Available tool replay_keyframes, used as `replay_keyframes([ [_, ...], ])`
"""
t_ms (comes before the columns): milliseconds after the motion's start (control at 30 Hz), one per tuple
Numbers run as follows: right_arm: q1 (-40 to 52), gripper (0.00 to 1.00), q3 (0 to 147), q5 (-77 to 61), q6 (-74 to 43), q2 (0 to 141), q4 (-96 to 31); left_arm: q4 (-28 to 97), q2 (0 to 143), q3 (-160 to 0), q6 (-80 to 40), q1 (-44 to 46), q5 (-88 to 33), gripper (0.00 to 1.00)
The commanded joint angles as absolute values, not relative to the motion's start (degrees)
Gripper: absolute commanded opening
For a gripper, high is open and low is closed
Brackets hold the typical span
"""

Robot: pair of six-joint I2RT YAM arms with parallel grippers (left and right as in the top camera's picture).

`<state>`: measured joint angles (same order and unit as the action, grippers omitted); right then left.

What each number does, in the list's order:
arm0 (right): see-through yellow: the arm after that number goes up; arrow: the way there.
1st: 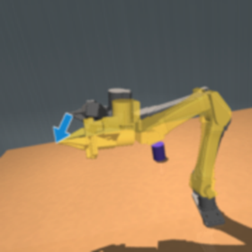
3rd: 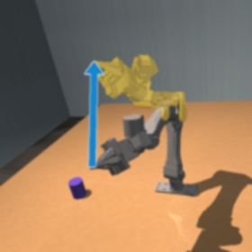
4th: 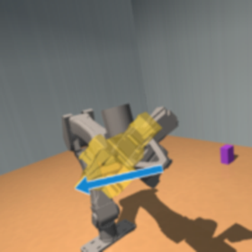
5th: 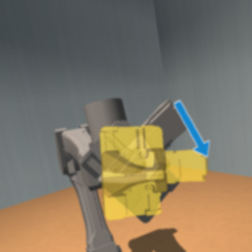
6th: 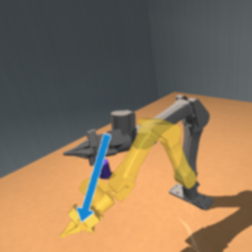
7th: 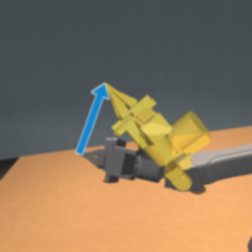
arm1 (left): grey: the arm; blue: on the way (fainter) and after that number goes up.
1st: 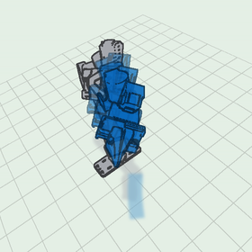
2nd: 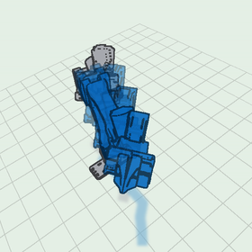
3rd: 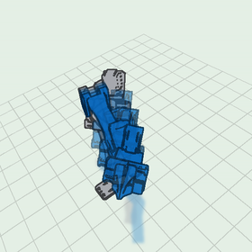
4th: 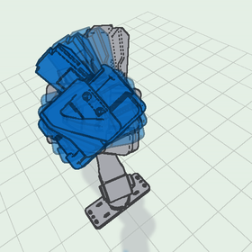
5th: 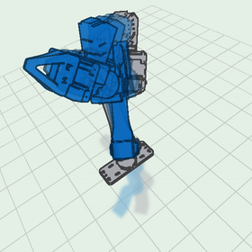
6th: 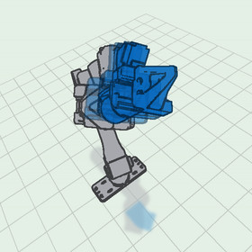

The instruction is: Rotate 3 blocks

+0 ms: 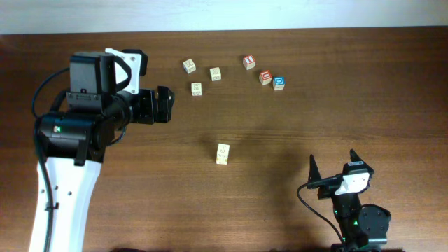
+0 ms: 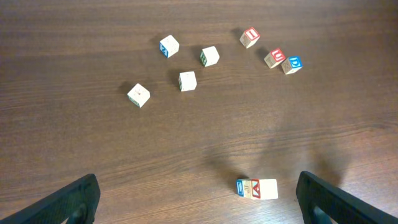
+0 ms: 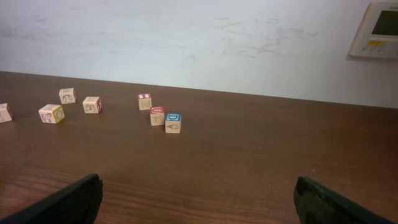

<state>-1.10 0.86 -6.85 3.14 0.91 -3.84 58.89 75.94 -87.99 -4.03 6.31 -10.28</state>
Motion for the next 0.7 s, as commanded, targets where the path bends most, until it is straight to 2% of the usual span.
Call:
replay_keyframes([
  [0,-1.52,0.98,0.32,-5.93,3.18,0.19,-4.01,58.48,68.42,-81.45,-2.92,6.15,-3.68,0.99],
  [133,-1.52,0.98,0.32,-5.93,3.18,0.19,-4.01,33.63,51.96,-55.42,0.34,4.67,-0.32,0.99],
  [233,-1.52,0.98,0.32,-5.93,3.18,0.19,-4.01,10.46,37.91,-33.80,6.61,0.80,-5.21,0.99],
  [300,-1.52,0.98,0.32,-5.93,3.18,0.19,-4.01,2.07,30.61,-24.18,8.75,-1.37,-5.80,0.99],
  [467,-1.52,0.98,0.32,-5.93,3.18,0.19,-4.01,-7.07,16.82,-7.55,15.33,-3.16,-5.56,0.99],
  [567,-1.52,0.98,0.32,-5.93,3.18,0.19,-4.01,-6.85,10.28,-0.93,20.16,-3.16,-5.56,0.99],
  [667,-1.52,0.98,0.32,-5.93,3.18,0.19,-4.01,-0.10,6.09,-0.47,21.28,-3.16,-4.67,0.99],
])
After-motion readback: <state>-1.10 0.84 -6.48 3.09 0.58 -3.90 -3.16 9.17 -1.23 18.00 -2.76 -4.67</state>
